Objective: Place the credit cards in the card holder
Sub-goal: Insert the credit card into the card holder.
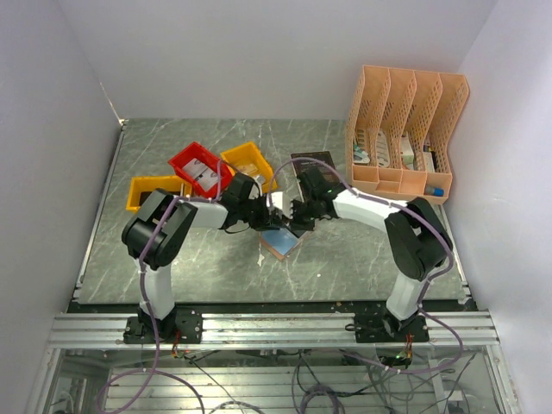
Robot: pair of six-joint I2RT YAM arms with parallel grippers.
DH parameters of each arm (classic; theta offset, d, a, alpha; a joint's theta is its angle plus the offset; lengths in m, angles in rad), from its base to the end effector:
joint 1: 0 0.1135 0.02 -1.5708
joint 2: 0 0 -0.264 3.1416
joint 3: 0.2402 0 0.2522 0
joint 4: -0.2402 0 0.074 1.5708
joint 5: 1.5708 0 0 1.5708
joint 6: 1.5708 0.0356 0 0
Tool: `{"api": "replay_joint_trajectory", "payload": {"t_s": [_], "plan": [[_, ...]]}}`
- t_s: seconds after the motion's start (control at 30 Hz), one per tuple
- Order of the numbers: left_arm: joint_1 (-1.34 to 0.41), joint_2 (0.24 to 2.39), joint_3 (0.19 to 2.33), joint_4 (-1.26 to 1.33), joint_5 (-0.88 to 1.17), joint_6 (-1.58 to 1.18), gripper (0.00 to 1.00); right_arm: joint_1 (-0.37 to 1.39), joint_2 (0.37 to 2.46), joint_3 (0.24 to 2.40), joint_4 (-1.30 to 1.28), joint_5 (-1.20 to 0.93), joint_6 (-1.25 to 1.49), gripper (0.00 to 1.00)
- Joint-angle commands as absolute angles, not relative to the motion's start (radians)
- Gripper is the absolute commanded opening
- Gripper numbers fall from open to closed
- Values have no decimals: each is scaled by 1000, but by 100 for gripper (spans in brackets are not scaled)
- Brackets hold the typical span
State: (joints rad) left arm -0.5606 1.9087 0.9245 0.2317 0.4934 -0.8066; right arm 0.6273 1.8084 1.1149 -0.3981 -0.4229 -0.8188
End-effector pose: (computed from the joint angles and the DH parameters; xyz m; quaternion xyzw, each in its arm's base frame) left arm 0.3044 -0.2110 0.1198 -0.0127 0.8949 -0.4174 0.1576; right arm 0.2812 0.2219 0.1652 -0.6658 0.6792 0.1808 0.2505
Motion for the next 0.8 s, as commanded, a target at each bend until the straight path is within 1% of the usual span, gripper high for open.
{"api": "replay_joint_trajectory", "payload": {"t_s": [0.0, 0.17, 0.33, 0.37, 0.4, 0.47, 0.57, 0.63, 0.73, 0.77], "plan": [[-567, 1848, 899, 163, 441, -766, 41, 543, 1738, 1135, -447, -616, -802, 7], [-567, 1759, 858, 197, 417, -753, 41, 499, 1705, 1133, -451, -697, -786, 15], [-568, 1644, 789, 242, 381, -739, 41, 437, 1714, 1137, -451, -730, -753, 26], [-567, 1619, 774, 246, 367, -732, 41, 429, 1717, 1139, -452, -729, -745, 30], [-567, 1587, 759, 247, 352, -722, 41, 424, 1719, 1141, -451, -723, -736, 37], [-567, 1523, 728, 238, 308, -705, 41, 417, 1720, 1142, -448, -702, -722, 47], [-567, 1404, 675, 215, 236, -680, 40, 410, 1708, 1131, -416, -665, -689, 58], [-567, 1302, 632, 205, 180, -669, 40, 405, 1712, 1128, -407, -651, -677, 60], [-566, 1183, 576, 204, 105, -673, 43, 402, 1745, 1147, -427, -640, -671, 58], [-567, 1149, 556, 210, 79, -683, 48, 402, 1755, 1151, -434, -635, -669, 58]]}}
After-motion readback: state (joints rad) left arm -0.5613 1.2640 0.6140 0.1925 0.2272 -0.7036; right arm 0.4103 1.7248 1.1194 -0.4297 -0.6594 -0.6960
